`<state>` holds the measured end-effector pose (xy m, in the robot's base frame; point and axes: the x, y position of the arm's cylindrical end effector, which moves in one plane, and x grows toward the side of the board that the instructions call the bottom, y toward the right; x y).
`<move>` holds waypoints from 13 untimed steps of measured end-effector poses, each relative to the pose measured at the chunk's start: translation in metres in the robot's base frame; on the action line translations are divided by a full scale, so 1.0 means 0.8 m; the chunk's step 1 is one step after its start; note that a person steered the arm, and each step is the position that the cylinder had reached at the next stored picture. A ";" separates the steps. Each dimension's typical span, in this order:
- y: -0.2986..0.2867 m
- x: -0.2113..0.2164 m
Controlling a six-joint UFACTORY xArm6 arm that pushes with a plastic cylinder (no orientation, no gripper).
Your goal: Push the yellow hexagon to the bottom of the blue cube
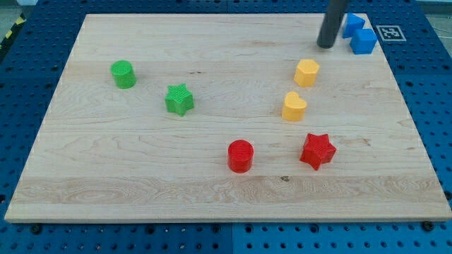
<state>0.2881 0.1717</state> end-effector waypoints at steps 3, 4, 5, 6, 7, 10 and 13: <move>-0.107 0.000; -0.107 0.000; -0.117 0.004; -0.133 0.011; -0.130 0.019; -0.098 0.070; -0.070 0.098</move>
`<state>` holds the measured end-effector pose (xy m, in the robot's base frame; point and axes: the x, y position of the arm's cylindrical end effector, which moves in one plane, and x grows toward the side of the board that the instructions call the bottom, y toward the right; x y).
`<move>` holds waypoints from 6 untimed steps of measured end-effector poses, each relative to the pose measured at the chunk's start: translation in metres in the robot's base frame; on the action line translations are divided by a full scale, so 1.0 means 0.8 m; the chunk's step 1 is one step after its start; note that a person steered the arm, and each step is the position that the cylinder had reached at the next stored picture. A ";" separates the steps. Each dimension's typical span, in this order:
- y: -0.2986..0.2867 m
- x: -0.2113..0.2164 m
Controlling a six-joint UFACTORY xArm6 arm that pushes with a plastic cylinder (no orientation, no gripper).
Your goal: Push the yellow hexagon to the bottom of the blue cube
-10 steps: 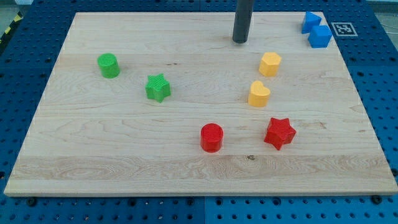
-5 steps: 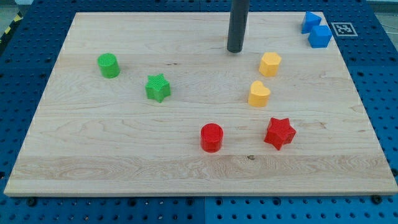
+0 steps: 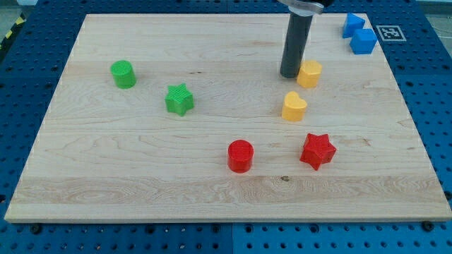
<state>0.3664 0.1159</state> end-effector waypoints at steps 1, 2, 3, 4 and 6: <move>0.022 0.000; 0.028 0.008; 0.030 0.027; 0.057 0.030; 0.074 0.065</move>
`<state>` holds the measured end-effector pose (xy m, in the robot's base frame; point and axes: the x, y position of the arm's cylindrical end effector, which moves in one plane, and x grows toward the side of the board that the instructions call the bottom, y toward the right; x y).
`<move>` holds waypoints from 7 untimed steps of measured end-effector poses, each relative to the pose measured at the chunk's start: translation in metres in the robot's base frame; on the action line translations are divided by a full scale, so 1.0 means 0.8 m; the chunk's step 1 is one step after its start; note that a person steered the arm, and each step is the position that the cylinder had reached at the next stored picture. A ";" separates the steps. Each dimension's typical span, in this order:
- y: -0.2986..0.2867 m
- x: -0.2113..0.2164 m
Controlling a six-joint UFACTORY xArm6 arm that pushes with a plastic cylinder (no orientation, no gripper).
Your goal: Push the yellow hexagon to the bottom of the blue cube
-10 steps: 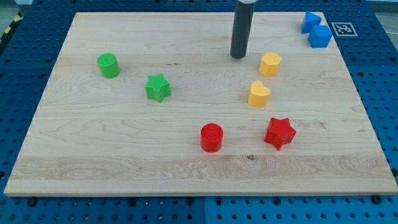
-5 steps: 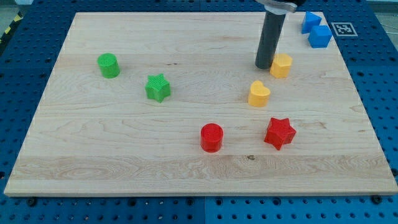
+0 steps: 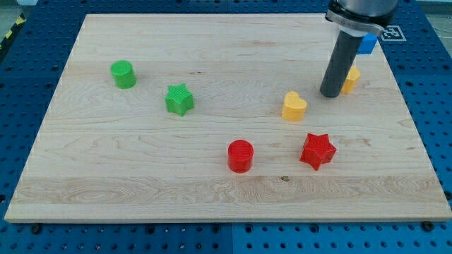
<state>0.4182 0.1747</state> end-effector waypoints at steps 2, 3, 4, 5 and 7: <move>0.016 -0.004; 0.028 -0.004; 0.039 -0.012; 0.040 -0.028; 0.000 -0.029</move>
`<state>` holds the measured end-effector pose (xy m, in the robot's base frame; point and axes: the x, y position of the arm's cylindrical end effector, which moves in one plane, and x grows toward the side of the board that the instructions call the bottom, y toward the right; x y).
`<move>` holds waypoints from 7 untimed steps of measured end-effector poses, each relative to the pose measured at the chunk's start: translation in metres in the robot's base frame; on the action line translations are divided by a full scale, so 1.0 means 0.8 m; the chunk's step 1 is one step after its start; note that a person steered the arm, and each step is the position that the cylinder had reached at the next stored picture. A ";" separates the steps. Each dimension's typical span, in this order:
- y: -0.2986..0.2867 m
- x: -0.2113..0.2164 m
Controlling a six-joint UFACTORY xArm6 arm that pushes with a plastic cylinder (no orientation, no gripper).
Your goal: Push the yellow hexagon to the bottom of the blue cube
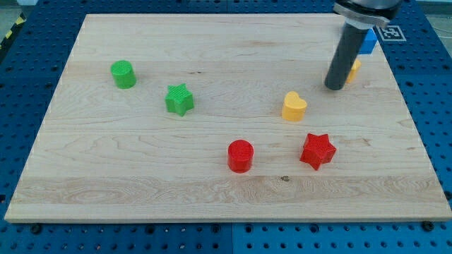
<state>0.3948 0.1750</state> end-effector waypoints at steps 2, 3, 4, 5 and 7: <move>0.034 -0.011; 0.039 -0.033; 0.037 -0.034; 0.015 -0.035; 0.007 -0.065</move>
<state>0.3431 0.1805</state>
